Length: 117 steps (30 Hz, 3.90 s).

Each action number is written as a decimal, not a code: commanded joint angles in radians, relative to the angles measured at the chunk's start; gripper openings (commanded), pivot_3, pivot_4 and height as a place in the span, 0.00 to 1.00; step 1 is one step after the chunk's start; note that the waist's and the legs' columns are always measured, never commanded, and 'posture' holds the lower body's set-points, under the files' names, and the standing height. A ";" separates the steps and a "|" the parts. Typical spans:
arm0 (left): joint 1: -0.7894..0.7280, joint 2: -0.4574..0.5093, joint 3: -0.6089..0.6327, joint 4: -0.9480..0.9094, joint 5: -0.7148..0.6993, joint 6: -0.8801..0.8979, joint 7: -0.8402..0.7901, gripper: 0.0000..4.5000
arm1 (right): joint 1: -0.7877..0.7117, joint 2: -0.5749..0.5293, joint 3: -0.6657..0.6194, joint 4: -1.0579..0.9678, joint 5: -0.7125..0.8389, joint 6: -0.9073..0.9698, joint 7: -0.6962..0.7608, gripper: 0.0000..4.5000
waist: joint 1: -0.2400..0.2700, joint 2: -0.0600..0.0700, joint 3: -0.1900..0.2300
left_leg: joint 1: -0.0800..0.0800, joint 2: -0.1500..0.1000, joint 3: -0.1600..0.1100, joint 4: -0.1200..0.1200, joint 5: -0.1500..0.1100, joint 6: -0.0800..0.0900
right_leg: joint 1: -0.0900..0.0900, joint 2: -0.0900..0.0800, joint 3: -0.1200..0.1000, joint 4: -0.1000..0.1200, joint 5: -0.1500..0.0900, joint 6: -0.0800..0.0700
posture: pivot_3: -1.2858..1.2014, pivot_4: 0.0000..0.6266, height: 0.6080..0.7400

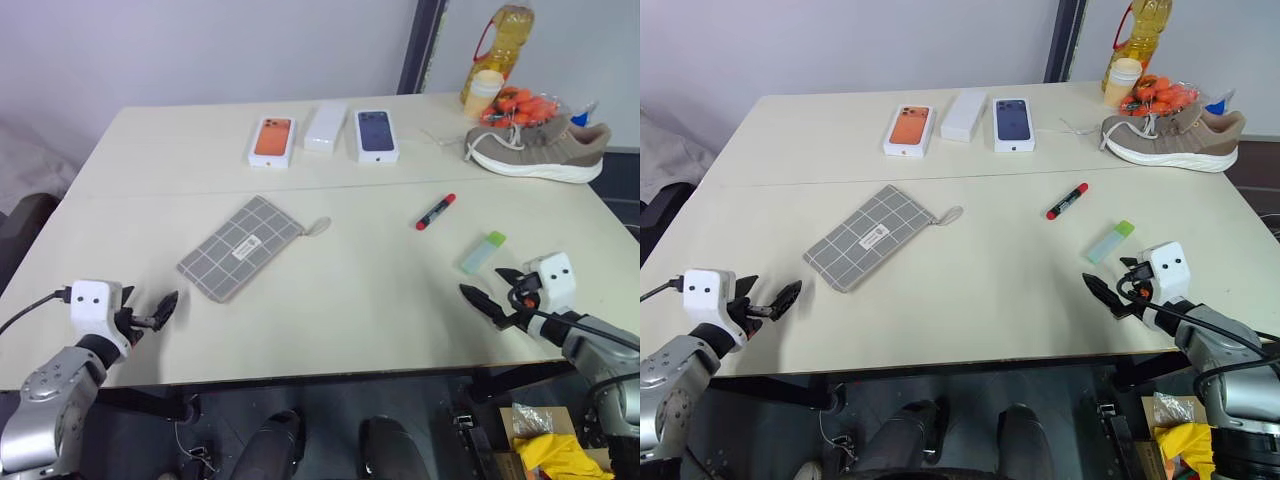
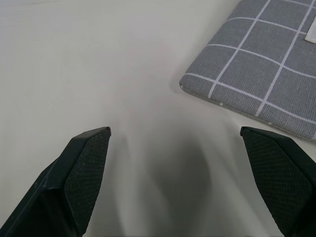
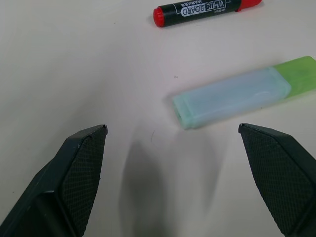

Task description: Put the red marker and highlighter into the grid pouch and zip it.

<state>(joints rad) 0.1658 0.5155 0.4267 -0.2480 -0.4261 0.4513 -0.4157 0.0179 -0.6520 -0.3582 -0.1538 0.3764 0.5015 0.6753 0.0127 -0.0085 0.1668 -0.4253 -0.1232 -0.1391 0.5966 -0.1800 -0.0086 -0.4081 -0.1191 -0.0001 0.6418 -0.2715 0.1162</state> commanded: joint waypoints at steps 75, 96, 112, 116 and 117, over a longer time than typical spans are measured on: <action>-0.396 0.267 -0.475 0.752 0.788 -1.284 0.042 0.80 | -1.052 0.847 0.413 1.061 -0.282 -0.160 -0.354 0.00 | -0.034 0.006 -0.001 | 0.005 0.001 0.000 -0.007 0.004 -0.005 | -0.013 0.007 0.002 0.012 0.007 0.001 | 0.52 0.24 1.00; -0.343 0.074 -0.443 0.336 0.380 -0.794 -0.088 0.00 | -0.846 0.523 0.447 0.512 -0.327 -0.120 -0.241 0.87 | -0.034 0.005 -0.002 | 0.000 0.000 -0.001 -0.003 0.005 -0.005 | -0.012 0.007 0.003 0.013 0.007 0.001 | 0.52 0.24 1.00; -0.409 -0.037 -0.500 0.278 0.404 -0.705 -0.124 0.00 | -0.766 0.476 0.473 0.482 -0.349 -0.065 -0.212 0.98 | -0.054 0.005 -0.001 | 0.000 0.001 0.000 -0.004 0.005 -0.005 | -0.011 0.007 0.003 0.013 0.007 0.001 | 0.52 0.24 1.00; -0.408 -0.045 -0.499 0.268 0.409 -0.702 -0.128 0.00 | -0.785 0.481 0.454 0.516 -0.352 -0.070 -0.248 0.80 | -0.052 0.005 -0.001 | 0.000 0.000 0.000 -0.003 0.005 -0.005 | -0.011 0.007 0.003 0.013 0.007 0.001 | 0.52 0.24 1.00; -0.407 -0.046 -0.498 0.266 0.411 -0.701 -0.130 0.00 | -0.788 0.479 0.451 0.525 -0.355 -0.078 -0.257 0.70 | -0.052 0.005 -0.001 | 0.000 0.000 0.000 -0.003 0.005 -0.005 | -0.011 0.007 0.003 0.013 0.007 0.001 | 0.52 0.24 1.00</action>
<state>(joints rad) -0.2341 0.4691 -0.0682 0.0656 -0.0172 -0.2445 -0.5429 -0.7325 -0.1746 0.1145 0.3771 0.0216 0.4480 0.4374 -0.0391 -0.0035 0.1654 -0.4256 -0.1228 -0.1389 0.5936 -0.1750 -0.0134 -0.4190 -0.1124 0.0027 0.6550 -0.2647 0.1173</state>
